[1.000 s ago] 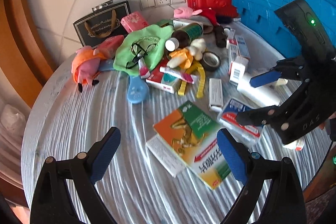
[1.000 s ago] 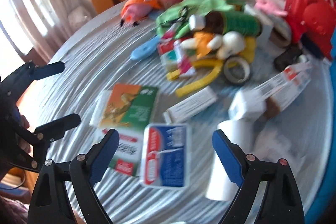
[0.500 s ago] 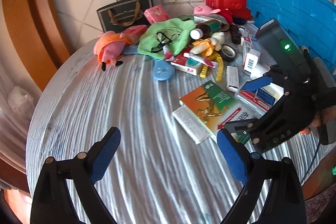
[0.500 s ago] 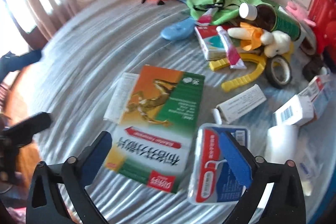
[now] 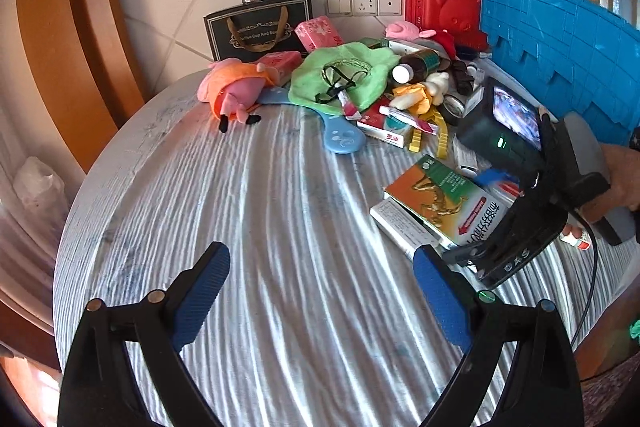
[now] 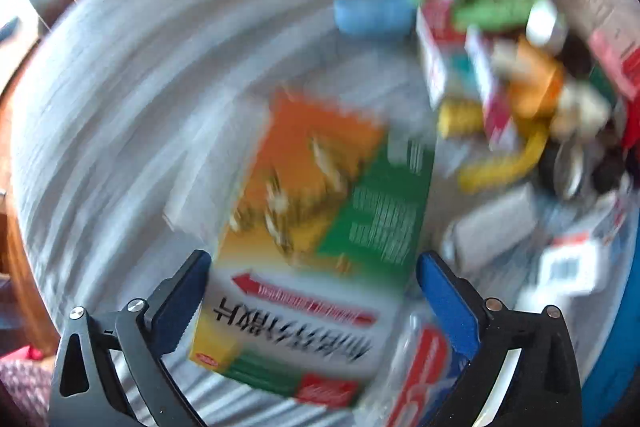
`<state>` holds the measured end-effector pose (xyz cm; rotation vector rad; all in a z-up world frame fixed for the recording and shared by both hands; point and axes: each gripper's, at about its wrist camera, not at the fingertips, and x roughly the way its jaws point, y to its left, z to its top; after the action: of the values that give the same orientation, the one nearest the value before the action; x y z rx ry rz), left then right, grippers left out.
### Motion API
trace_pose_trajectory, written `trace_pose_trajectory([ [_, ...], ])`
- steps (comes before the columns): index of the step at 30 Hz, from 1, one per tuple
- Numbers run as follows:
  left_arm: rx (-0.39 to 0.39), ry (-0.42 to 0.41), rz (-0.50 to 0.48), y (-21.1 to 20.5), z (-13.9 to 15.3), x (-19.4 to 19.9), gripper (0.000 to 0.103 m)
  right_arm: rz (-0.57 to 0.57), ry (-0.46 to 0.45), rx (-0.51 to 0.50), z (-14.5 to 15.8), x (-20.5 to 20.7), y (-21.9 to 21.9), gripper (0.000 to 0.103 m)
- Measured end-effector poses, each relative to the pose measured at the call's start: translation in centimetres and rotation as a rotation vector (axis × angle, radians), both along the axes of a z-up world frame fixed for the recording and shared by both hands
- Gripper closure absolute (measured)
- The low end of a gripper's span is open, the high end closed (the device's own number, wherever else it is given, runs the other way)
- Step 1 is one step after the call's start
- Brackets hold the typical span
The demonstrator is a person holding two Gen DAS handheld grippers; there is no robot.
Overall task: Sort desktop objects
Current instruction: 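Grasp the orange-green medicine box with the right gripper while the left gripper approaches a white box, then grasp the small white medicine box with the left gripper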
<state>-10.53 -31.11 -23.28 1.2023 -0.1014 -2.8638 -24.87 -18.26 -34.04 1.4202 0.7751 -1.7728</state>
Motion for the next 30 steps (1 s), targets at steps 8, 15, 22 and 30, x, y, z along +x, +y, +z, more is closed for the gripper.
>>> trace_pose_trajectory([
  [8,0.031,-0.002,-0.018,0.2,-0.3,-1.5,0.009,-0.142,0.038,-0.143,0.4,-0.5,1.0,0.014],
  [15,0.126,-0.092,-0.006,4.8,-4.2,-6.2,0.009,-0.269,0.091,-0.29,4.3,-0.7,6.8,0.013],
  [22,0.211,-0.196,0.107,6.0,-8.0,-9.0,0.052,-0.29,0.1,-0.355,7.0,-1.0,10.5,0.013],
  [30,0.165,-0.217,0.201,7.3,-8.3,-10.0,0.077,-0.251,0.088,-0.402,8.2,-1.9,12.5,0.013],
])
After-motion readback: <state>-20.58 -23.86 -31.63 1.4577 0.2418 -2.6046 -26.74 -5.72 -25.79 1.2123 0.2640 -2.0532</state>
